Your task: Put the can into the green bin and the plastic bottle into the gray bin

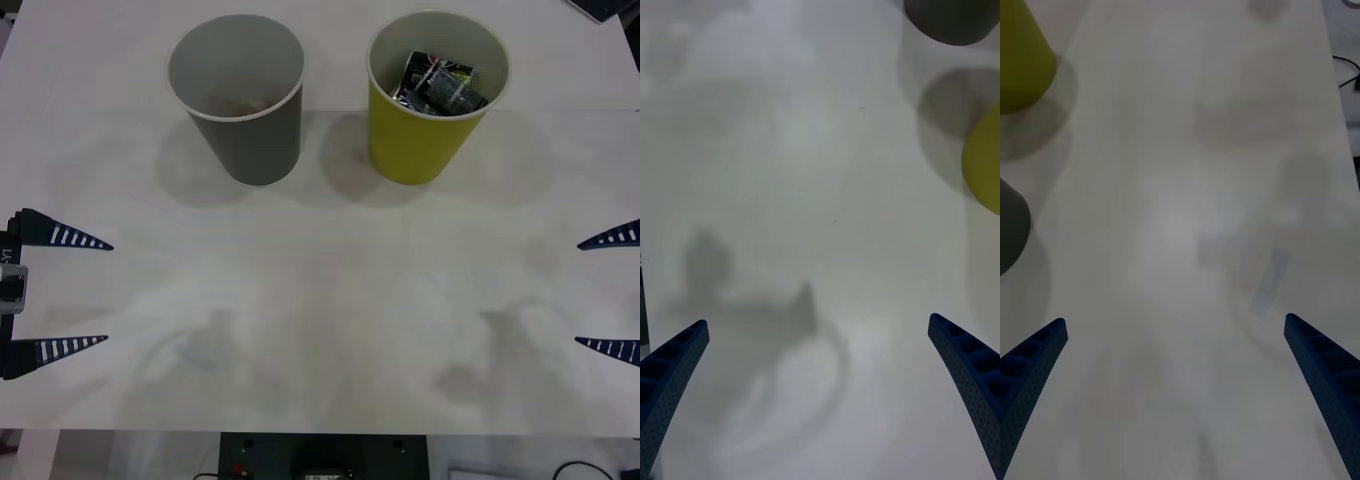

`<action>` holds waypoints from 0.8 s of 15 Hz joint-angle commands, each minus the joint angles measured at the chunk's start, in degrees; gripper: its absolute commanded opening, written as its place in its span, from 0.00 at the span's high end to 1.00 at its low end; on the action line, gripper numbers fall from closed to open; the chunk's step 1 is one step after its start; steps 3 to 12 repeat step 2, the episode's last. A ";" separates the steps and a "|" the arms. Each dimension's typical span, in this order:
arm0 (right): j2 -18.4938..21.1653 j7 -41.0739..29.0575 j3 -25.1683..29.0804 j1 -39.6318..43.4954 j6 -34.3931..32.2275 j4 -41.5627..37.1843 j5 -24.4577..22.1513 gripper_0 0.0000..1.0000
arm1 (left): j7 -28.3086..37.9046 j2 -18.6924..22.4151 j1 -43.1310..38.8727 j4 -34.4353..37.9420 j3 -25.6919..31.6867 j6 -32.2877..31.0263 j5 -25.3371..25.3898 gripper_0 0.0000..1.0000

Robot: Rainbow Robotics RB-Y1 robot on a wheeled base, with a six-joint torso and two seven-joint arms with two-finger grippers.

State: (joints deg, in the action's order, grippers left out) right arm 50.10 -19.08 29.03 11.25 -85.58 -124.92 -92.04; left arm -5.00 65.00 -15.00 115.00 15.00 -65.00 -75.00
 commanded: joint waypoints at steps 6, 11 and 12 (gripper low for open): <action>0.00 -0.17 -0.29 0.00 0.33 0.03 -0.33 0.00 | 0.00 0.00 0.00 0.00 0.00 0.00 0.00 0.00; 0.00 -0.17 -0.29 0.00 0.33 0.03 -0.33 0.00 | 0.00 0.00 0.00 0.00 0.00 0.00 0.00 0.00; 0.00 -0.17 -0.29 0.00 0.33 0.03 -0.33 0.00 | 0.00 0.00 0.00 0.00 0.00 0.00 0.00 0.00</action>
